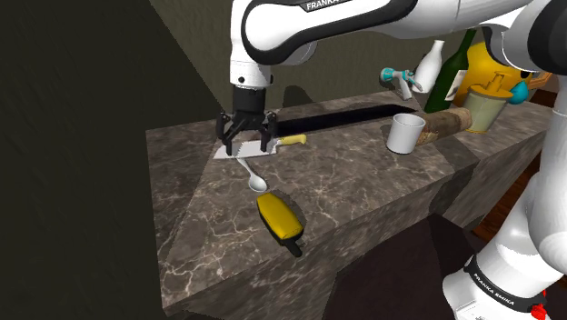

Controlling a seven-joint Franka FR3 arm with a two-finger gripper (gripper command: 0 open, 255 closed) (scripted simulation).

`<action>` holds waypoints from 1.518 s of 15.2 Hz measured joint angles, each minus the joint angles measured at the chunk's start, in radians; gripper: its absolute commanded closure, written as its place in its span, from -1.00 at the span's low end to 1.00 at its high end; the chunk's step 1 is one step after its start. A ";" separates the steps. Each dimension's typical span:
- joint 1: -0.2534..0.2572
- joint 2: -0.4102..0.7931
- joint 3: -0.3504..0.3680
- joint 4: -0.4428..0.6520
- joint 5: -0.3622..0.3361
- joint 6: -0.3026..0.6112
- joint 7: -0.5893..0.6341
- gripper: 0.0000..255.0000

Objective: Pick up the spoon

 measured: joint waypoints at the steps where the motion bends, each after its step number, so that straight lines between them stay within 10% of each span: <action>1: 0.003 0.008 0.000 0.001 -0.001 0.007 0.003 -1.00; 7: 0.002 0.027 -0.002 -0.052 -0.002 0.077 -0.008 -1.00; 8: 0.003 0.029 -0.002 -0.053 -0.003 0.081 -0.008 1.00; 23: 0.003 0.019 -0.001 -0.015 -0.002 0.034 -0.001 1.00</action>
